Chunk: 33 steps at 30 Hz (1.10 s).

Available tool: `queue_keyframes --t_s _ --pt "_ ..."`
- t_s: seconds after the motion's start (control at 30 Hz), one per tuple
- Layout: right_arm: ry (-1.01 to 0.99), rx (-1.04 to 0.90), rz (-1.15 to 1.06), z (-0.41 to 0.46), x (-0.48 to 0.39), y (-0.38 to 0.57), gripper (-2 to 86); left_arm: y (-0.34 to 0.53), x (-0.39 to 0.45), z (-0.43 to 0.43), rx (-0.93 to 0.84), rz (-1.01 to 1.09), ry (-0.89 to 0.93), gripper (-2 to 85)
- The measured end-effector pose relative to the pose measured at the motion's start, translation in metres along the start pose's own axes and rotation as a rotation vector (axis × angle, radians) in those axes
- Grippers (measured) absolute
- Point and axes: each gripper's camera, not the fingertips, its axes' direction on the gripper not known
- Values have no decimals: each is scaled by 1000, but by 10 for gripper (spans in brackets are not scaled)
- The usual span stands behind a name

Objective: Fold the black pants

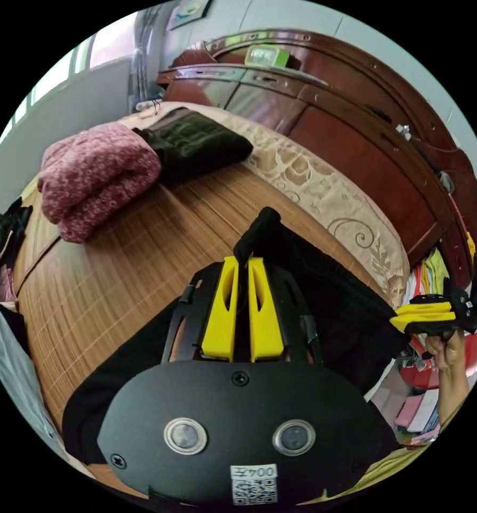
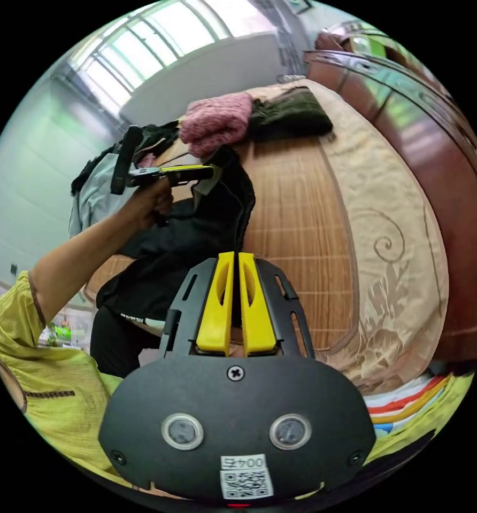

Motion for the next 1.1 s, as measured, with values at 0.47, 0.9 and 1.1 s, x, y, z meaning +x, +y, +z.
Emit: queue_keyframes --t_s 0.47,0.9,1.1 --pt "154 -190 135 0 184 25 33 50 -117 -74 223 -177 434 50" --pt "467 203 -50 -157 105 204 13 473 -118 -231 286 -395 -267 23" --pt "404 267 2 -188 77 298 -3 614 -71 -233 207 -514 -499 46"
